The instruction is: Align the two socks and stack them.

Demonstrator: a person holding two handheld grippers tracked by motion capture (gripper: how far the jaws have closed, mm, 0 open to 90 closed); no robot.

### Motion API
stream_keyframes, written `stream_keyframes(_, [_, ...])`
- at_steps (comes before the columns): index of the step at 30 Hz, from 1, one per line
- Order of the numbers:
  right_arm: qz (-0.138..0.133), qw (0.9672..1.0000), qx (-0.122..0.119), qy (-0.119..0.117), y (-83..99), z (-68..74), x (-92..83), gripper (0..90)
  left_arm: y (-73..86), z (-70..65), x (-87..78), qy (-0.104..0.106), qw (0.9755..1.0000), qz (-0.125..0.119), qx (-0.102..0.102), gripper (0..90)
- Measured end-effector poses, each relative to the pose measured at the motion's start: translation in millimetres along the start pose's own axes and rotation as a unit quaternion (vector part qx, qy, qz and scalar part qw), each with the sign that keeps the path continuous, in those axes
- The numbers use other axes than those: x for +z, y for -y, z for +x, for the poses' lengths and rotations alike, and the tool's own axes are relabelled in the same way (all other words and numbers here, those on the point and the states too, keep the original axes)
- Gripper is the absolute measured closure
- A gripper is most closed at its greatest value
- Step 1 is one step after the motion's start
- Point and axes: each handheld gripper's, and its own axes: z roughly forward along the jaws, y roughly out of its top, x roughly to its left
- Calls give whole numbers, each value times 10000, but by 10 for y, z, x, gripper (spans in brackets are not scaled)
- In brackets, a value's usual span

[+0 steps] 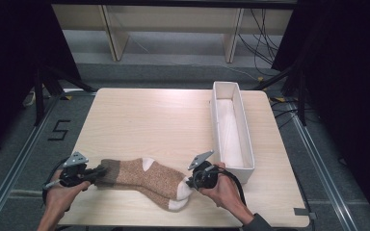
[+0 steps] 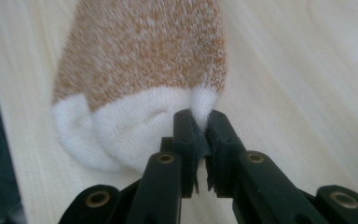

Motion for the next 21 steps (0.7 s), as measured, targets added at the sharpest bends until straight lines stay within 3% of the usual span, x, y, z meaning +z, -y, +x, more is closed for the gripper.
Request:
stream_keyframes(3, [-222,9997,94,-39,-72,31,-161,838,-79,19,-105,14,9994,-306,-165,835])
stream_keyframes(5, [-400,9992,13,-63,-117,45,-224,838,-125,32,-186,48,9990,-414,-170,834])
stream_keyframes(6, [-345,9993,84,-98,-142,86,-279,838,-135,34,-220,37,9986,-495,-173,835])
stream_keyframes(7, [-465,9988,-57,-169,-156,94,-295,838,-139,39,-265,73,9985,-502,-189,835])
stream_keyframes(9, [-557,9980,-65,-295,-165,146,-324,838,-113,42,-289,40,9983,-547,-212,835])
stream_keyframes(12, [-382,9987,-135,-311,-137,222,-286,837,-15,63,-202,93,9990,-372,-208,834])
stream_keyframes(15, [-149,9989,-197,-410,-42,257,-163,835,105,152,-116,70,9999,17,-156,833])
stream_keyframes(16, [-46,9990,-164,-403,-2,259,-120,834,131,162,-92,55,9995,-46,-308,832])
stream_keyframes(17, [-17,9990,-125,-423,23,252,-90,833,158,205,-84,65,9994,57,-343,831])
stream_keyframes(19, [32,9987,-24,-517,59,233,-27,830,182,212,-63,83,9987,-49,-502,830])
stream_keyframes(21, [5,9986,-56,-535,50,237,-30,827,175,226,-79,138,9992,108,-365,827])
